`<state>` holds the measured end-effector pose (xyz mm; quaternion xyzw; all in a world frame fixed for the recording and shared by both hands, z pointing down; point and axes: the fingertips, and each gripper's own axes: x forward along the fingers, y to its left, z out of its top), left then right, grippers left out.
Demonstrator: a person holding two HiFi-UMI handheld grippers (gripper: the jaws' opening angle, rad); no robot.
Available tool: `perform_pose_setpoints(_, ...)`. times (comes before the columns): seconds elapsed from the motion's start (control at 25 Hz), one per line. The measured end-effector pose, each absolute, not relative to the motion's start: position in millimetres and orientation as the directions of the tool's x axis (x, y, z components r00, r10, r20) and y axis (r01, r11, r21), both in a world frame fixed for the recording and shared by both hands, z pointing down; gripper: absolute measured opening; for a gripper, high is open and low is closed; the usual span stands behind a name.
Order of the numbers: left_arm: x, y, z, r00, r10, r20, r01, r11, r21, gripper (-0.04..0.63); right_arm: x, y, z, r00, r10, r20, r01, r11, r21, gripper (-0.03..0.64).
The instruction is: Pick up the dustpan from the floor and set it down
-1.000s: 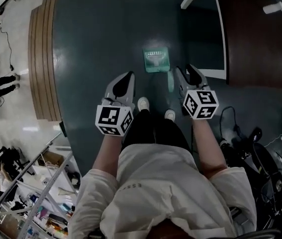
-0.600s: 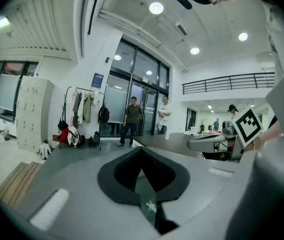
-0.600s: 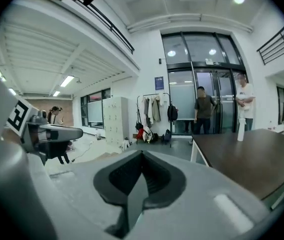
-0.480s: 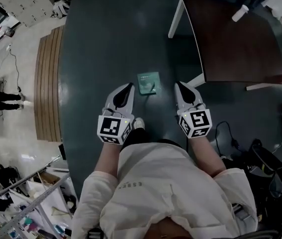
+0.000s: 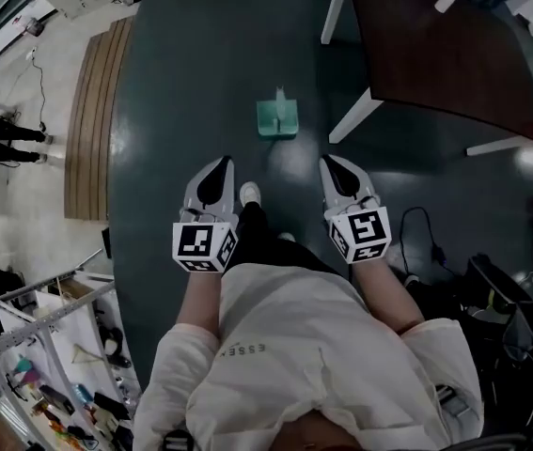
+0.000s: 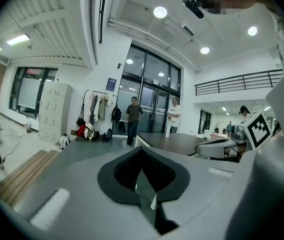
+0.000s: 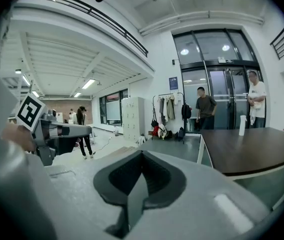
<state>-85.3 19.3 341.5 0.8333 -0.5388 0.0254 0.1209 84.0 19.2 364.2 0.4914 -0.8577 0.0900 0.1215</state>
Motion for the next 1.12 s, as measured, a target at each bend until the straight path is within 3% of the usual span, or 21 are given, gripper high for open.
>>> perform_pose_setpoints(0.4, -76, 99, 338, 0.439, -0.883, 0.164, -0.895, -0.415, 0.163, 0.014, 104, 97, 361, -0.446, -0.845, 0.295, -0.889, 0.455, -0.04, -0.008)
perform_pose_setpoints(1.12, -132, 236, 356, 0.5, -0.85, 0.17, -0.863, -0.472, 0.18, 0.014, 30, 239, 373, -0.422, -0.854, 0.304, -0.903, 0.428, -0.052, -0.009)
